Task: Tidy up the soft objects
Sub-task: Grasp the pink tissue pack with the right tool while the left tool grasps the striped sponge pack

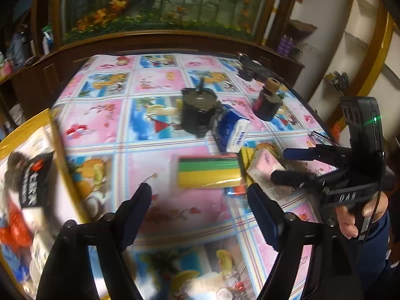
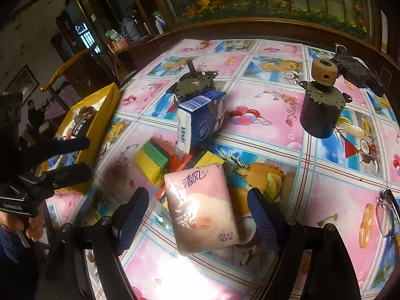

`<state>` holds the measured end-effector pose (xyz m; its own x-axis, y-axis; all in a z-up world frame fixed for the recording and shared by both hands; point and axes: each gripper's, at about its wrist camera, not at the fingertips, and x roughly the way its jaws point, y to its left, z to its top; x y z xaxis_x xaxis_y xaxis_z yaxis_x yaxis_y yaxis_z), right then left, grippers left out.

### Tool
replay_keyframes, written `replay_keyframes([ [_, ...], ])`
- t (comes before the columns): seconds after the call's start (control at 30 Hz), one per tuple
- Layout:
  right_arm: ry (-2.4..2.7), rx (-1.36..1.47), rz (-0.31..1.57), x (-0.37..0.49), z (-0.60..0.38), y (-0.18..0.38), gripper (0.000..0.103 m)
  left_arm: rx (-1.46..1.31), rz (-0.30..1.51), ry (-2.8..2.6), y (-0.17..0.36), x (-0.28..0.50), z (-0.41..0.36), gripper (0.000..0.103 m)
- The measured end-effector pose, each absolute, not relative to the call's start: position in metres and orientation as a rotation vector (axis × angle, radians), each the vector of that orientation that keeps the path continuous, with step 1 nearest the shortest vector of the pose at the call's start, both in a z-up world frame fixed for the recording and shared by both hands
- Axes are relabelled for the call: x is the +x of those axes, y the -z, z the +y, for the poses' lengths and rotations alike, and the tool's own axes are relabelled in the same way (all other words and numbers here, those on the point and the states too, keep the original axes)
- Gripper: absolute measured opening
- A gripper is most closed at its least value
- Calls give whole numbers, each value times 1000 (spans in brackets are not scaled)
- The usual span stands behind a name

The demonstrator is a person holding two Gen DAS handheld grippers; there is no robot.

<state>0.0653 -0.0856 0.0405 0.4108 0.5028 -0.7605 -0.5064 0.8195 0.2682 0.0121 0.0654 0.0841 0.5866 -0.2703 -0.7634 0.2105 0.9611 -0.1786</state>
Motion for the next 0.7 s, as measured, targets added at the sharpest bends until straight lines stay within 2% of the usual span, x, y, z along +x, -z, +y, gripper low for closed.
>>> replay_keyframes([
  [0.13, -629, -34, 981, 67, -85, -32, 84, -85, 932, 288, -78, 43, 52, 79],
  [0.23, -621, -39, 1033, 71, -84, -21, 60, -112, 945, 284, -71, 66, 51, 79],
  [0.5, -573, 33, 1036, 78, -97, -22, 59, -285, 1043, 347, -33, 116, 65, 79],
  [0.7, -555, 57, 1038, 79, -102, -24, 59, -245, 1093, 399, -25, 89, 58, 79],
])
